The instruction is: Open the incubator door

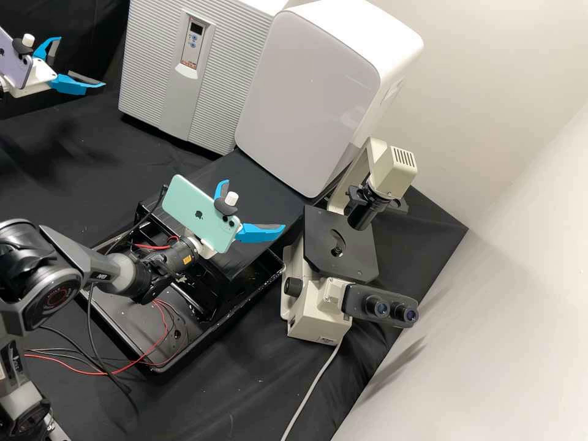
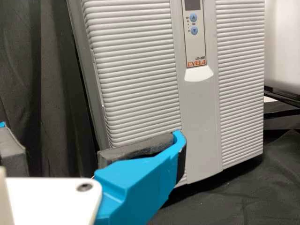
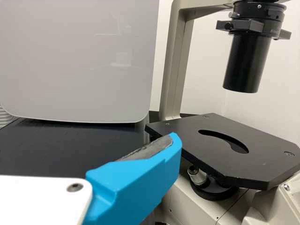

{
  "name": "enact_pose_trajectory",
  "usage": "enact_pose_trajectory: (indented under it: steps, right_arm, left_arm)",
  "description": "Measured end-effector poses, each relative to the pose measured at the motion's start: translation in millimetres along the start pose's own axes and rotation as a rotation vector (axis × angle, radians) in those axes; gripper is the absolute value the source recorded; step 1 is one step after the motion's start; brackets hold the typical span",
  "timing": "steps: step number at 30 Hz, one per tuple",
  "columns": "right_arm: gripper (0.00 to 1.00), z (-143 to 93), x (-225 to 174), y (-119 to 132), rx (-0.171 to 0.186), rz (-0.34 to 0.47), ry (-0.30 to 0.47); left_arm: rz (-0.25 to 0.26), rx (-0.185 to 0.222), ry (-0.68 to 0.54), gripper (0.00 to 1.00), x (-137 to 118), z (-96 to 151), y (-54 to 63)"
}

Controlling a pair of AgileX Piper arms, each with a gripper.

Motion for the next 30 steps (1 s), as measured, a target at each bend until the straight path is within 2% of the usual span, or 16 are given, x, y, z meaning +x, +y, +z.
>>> enact_pose_trajectory:
  steps: [11, 15, 19, 23, 27, 30]
  right_arm:
    - [1.00, 0.0, 0.0, 0.0, 0.000, 0.000, 0.000]
    - [1.00, 0.0, 0.0, 0.0, 0.000, 0.000, 0.000]
    - [1.00, 0.0, 0.0, 0.0, 0.000, 0.000, 0.000]
    - [1.00, 0.0, 0.0, 0.0, 0.000, 0.000, 0.000]
    - [1.00, 0.0, 0.0, 0.0, 0.000, 0.000, 0.000]
    - [1.00, 0.0, 0.0, 0.0, 0.000, 0.000, 0.000]
  left_arm:
    - [-0.001, 0.006, -0.006, 1.00, 0.0, 0.0, 0.0]
    - [-0.008, 0.003, -0.031, 1.00, 4.2, -8.6, -0.3]
    - [0.001, -0.027, -0.065, 1.00, 20.2, -26.8, 1.3]
    - [0.011, -0.047, -0.106, 1.00, 46.8, -49.6, -0.6]
    - [0.002, -0.038, -0.159, 1.00, 71.0, -67.5, -5.3]
    - [0.018, -0.014, -0.188, 1.00, 89.0, -80.5, -1.4]
